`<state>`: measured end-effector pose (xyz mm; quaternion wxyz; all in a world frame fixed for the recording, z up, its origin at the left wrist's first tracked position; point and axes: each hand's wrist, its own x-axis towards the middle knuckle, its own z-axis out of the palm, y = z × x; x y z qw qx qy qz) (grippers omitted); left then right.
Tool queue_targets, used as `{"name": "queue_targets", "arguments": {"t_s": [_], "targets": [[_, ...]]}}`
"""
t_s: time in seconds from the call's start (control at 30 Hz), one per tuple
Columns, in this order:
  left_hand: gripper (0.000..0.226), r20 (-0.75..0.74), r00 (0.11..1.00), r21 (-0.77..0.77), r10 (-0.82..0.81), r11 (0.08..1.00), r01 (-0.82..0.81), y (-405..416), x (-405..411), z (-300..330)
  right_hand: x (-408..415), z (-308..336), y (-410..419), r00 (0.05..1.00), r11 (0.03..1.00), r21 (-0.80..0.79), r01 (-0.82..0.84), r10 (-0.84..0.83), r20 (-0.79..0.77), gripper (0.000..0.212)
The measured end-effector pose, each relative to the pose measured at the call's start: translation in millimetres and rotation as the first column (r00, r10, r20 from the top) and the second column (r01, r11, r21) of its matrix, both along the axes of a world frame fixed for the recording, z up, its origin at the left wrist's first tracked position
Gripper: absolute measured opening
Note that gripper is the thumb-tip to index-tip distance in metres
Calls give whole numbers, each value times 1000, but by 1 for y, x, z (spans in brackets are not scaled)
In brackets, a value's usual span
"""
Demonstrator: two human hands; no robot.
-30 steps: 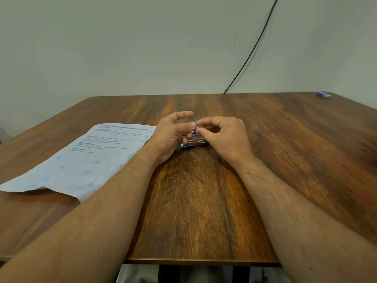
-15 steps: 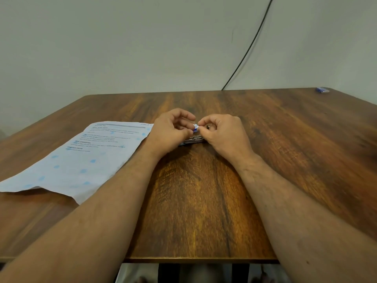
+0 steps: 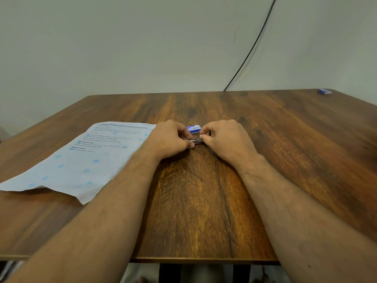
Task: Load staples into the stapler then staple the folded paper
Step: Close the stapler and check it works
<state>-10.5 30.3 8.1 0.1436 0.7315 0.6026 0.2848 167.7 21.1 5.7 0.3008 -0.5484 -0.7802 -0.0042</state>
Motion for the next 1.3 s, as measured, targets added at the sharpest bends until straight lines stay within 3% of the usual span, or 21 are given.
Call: {"name": "queue_targets", "arguments": {"t_s": [0.33,0.53,1.07,1.3], "targets": [[20,-27,1000,199,11,980,-5,-2,1,1,3,1,-1,999,1000,-13,-12,12,-45,17],[21,-10,999,237,-51,970,52,-3,-1,0,3,1,-2,999,999,-26,-20,19,-44,18],[20,54,997,144,-63,988,54,-5,0,0,6,1,-2,1000,997,-66,-28,26,-17,19],[17,102,991,143,-87,987,72,-2,0,-5,4,3,-10,999,1000,0,14,-14,-44,22]]}}
